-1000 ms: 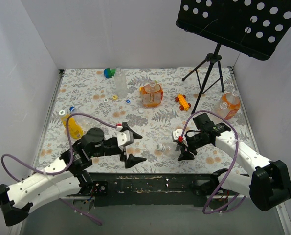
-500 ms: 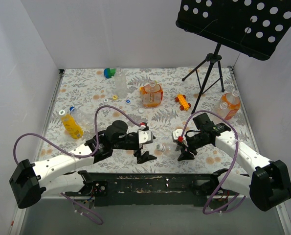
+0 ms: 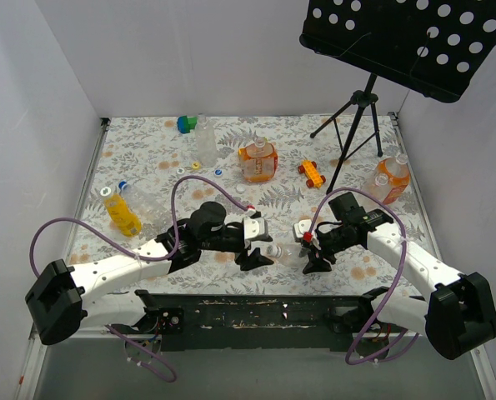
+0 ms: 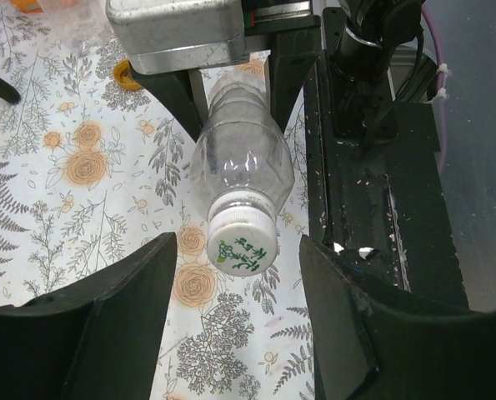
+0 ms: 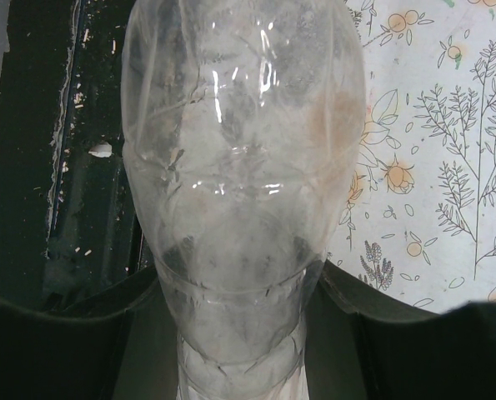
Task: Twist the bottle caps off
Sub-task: Unscrew the bottle cap from the plastic bottle.
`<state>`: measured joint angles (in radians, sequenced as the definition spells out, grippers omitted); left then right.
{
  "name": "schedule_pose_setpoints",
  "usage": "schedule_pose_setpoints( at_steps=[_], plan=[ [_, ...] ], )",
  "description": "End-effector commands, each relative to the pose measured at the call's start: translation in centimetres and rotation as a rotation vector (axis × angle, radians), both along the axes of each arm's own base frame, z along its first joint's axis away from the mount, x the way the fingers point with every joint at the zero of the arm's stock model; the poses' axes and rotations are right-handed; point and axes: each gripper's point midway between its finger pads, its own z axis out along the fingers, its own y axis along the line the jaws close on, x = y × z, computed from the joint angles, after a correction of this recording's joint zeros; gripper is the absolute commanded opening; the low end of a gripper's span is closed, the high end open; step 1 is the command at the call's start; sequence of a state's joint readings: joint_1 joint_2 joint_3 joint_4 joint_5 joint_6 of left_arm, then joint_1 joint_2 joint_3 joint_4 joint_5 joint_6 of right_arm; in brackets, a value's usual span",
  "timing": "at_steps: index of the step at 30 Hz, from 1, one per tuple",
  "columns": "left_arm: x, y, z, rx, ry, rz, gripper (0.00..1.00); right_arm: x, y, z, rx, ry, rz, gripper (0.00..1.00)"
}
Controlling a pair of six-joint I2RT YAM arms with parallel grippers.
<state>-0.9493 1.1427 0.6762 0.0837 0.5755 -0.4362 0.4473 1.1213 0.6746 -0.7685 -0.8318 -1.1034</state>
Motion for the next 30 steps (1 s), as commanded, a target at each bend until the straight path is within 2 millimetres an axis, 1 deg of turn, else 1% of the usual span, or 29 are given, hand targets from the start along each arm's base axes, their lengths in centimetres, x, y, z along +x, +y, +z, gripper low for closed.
schedule_pose_setpoints(
  at_steps=[1, 5, 6, 7, 8, 9, 10, 12, 13, 16, 19, 22, 26, 29, 30],
  plan=[
    [0.1, -0.7, 2.7, -0.073, -0.027, -0.015, 0.57, -0.3, 0.1, 0.1, 0.001, 0.009, 0.014, 0.06],
    [0.0, -0.9, 2.6, -0.077, -0.008, -0.017, 0.52, -0.3, 0.1, 0.1, 0.002, 0.009, 0.013, 0.06],
    [0.0, -0.9, 2.5, -0.078, -0.002, -0.021, 0.50, -0.3, 0.1, 0.1, 0.001, 0.010, 0.013, 0.06],
    [-0.1, -0.9, 2.4, -0.075, 0.007, -0.022, 0.45, -0.4, 0.0, 0.1, 0.000, 0.013, 0.013, 0.06],
    [-0.2, -1.0, 2.3, -0.073, 0.015, -0.025, 0.38, -0.3, 0.1, 0.1, 0.001, 0.010, 0.013, 0.06],
    [-0.3, -1.0, 2.2, -0.072, 0.023, -0.025, 0.25, -0.3, 0.1, 0.1, 0.000, 0.013, 0.013, 0.06],
    [-0.3, -1.0, 2.2, -0.072, 0.039, -0.019, 0.18, -0.3, 0.0, 0.1, -0.001, 0.011, 0.013, 0.06],
    [-0.5, -1.0, 2.1, -0.070, 0.077, -0.012, 0.08, -0.3, 0.0, 0.0, -0.003, 0.013, 0.012, 0.06],
    [-0.6, -0.9, 2.0, -0.068, 0.104, -0.002, 0.01, -0.3, 0.0, 0.0, -0.004, 0.013, 0.013, 0.06],
    [-0.7, -0.5, 2.0, -0.068, 0.198, 0.062, 0.00, -0.3, 0.0, -0.1, -0.008, 0.013, 0.009, 0.06],
    [-0.4, 0.1, 2.1, -0.086, 0.358, 0.185, 0.00, -0.1, 0.0, -0.1, -0.011, 0.012, 0.004, 0.06],
    [0.2, 0.7, 1.8, -0.096, 0.615, 0.384, 0.00, -0.1, -0.1, -0.2, -0.017, 0.017, 0.002, 0.06],
    [-1.0, 1.2, 2.2, -0.150, 0.943, 0.487, 0.00, -0.1, 0.0, -0.3, -0.018, 0.016, 0.001, 0.06],
    [-0.5, 1.8, 2.5, -0.177, 1.114, 0.614, 0.00, 0.0, -0.1, -0.4, -0.022, 0.017, -0.001, 0.06],
    [-0.5, 2.1, 2.1, -0.160, 1.155, 0.658, 0.00, 0.0, -0.1, -0.4, -0.023, 0.018, -0.001, 0.06]
  ],
)
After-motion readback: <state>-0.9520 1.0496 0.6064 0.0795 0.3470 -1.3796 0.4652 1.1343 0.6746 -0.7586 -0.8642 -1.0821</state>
